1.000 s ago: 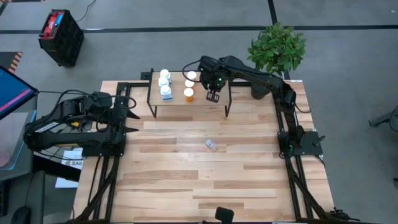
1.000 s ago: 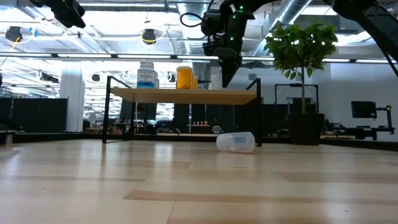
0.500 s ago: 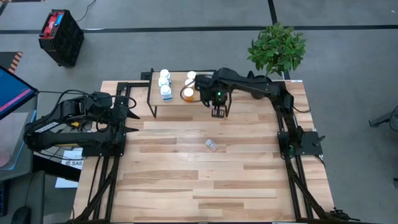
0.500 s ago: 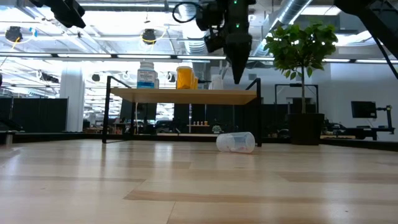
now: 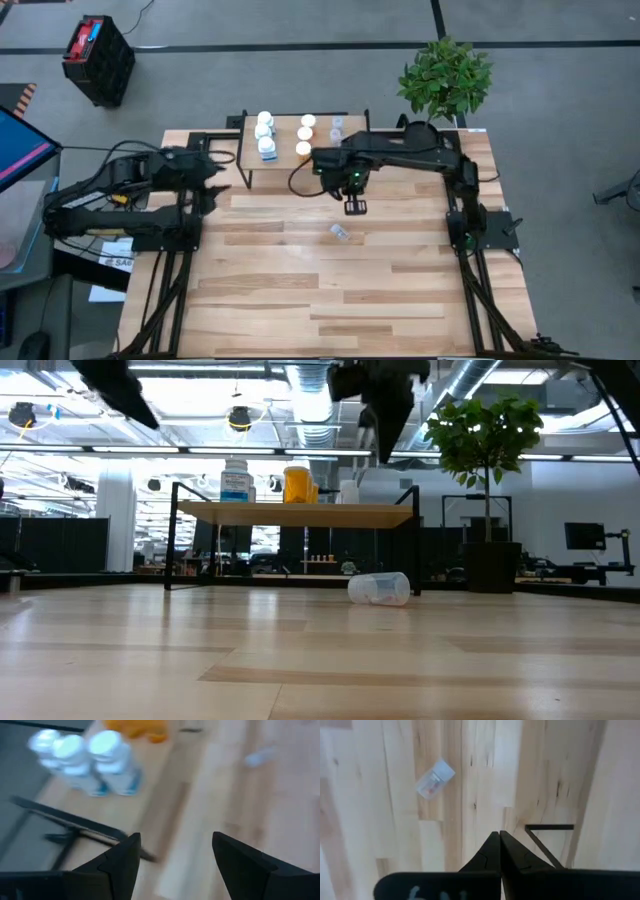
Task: Pick and place medicine bottles onto shelf by color
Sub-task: Adjust the pill bottles on the shelf
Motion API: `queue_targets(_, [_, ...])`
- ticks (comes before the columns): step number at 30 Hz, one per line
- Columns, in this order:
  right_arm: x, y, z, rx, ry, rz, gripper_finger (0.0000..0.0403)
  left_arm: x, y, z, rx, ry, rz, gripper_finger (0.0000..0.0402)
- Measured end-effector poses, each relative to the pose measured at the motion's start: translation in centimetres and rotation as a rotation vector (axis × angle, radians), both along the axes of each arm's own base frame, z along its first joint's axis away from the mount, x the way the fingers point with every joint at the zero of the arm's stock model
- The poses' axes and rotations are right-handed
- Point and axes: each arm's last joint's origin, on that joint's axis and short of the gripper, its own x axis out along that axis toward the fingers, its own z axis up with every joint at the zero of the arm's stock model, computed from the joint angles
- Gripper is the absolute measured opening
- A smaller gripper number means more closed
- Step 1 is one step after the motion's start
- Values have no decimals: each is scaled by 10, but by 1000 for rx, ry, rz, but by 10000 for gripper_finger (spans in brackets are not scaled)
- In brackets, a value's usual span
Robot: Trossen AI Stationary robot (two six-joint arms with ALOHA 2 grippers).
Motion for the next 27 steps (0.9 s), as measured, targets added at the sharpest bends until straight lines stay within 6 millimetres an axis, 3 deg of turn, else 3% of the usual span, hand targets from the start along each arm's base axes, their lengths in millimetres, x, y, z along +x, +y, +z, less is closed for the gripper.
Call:
queue_targets(3, [-9, 4, 15, 2, -48, -52, 12, 24, 11, -5, 125, 96, 11, 233])
queue_targets(8, [-34, 19, 50, 9, -159, -114, 12, 58, 33, -13, 320, 303, -133, 233])
queue_targets(11, [-49, 35, 69, 19, -221, -112, 12, 66, 50, -9, 362, 386, -132, 233])
queue_targets(17, [-80, 67, 99, 38, -325, -14, 12, 71, 88, 6, 295, 365, -122, 227])
queue_targets(21, [-93, 84, 109, 61, -366, 15, 12, 73, 117, 7, 214, 348, -118, 181])
queue_targets(27, [-100, 103, 111, 85, -369, 44, 16, 81, 147, -11, 59, 434, -121, 66])
